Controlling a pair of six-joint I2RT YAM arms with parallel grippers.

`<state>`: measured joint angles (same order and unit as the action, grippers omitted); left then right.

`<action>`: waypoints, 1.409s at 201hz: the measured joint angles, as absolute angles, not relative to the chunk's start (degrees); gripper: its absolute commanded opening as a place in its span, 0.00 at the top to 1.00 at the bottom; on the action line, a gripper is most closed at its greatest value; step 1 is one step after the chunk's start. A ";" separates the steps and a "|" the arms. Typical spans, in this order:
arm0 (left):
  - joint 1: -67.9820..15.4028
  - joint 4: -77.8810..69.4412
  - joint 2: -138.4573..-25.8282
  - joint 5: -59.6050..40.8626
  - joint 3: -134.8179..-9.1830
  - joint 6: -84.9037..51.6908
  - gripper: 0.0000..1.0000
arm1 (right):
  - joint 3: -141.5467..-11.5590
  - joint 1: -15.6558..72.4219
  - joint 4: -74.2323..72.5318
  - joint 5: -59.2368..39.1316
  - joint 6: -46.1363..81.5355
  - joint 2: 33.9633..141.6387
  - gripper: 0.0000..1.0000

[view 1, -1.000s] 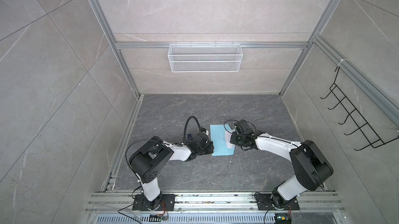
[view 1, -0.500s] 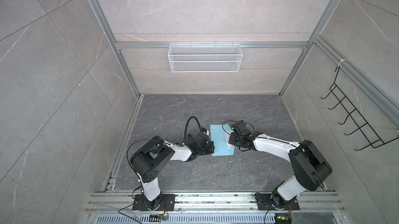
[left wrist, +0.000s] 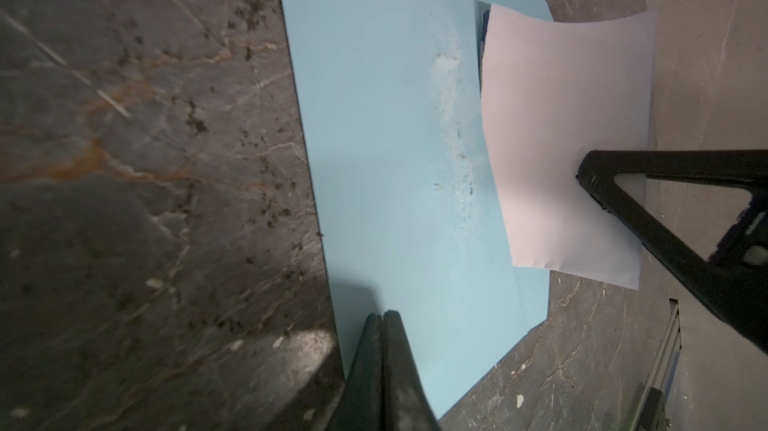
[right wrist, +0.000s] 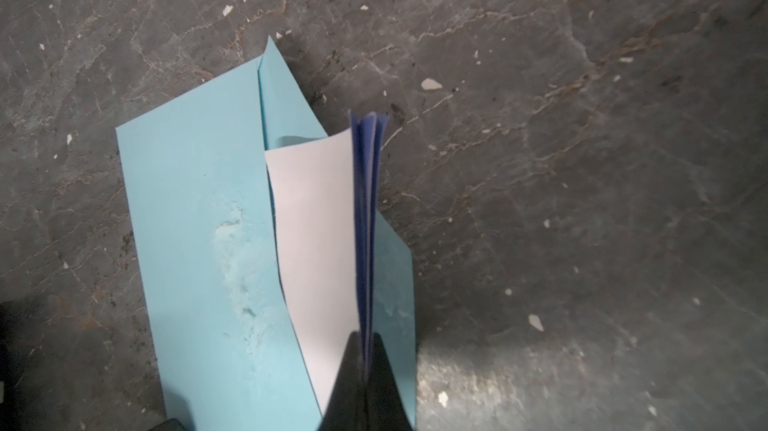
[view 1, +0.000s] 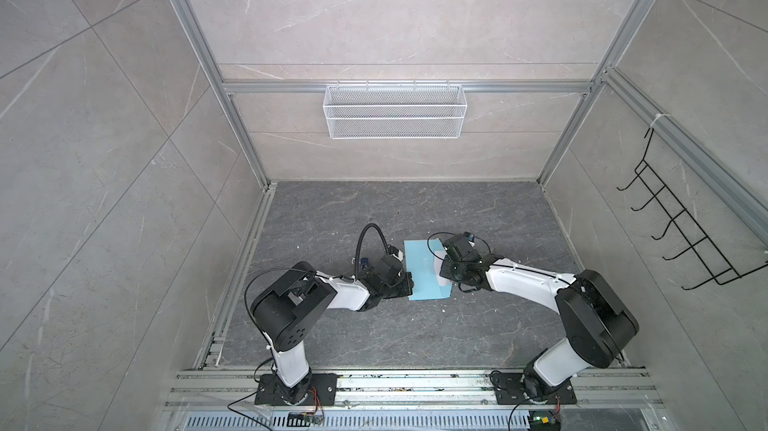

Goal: Place the letter into the envelope and seal it

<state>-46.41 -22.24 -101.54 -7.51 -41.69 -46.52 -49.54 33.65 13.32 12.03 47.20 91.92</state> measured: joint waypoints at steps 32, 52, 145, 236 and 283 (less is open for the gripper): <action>-46.41 -22.33 -101.62 -7.49 -41.67 -46.52 1.00 | -51.13 33.74 13.93 12.01 47.20 93.43 1.00; -46.41 -22.33 -101.62 -7.49 -41.69 -46.52 1.00 | -51.86 33.74 14.11 11.75 47.20 94.35 1.00; -46.41 -22.33 -101.62 -7.42 -41.67 -46.48 1.00 | -54.08 33.74 15.27 8.12 46.28 97.10 1.00; -46.41 -22.33 -101.62 -6.74 -41.69 -45.93 0.98 | -57.34 33.36 16.53 4.23 38.81 97.43 1.00; -46.09 -20.53 -99.22 -6.11 -41.67 -44.14 0.70 | -57.34 32.47 16.73 2.94 36.56 97.45 1.00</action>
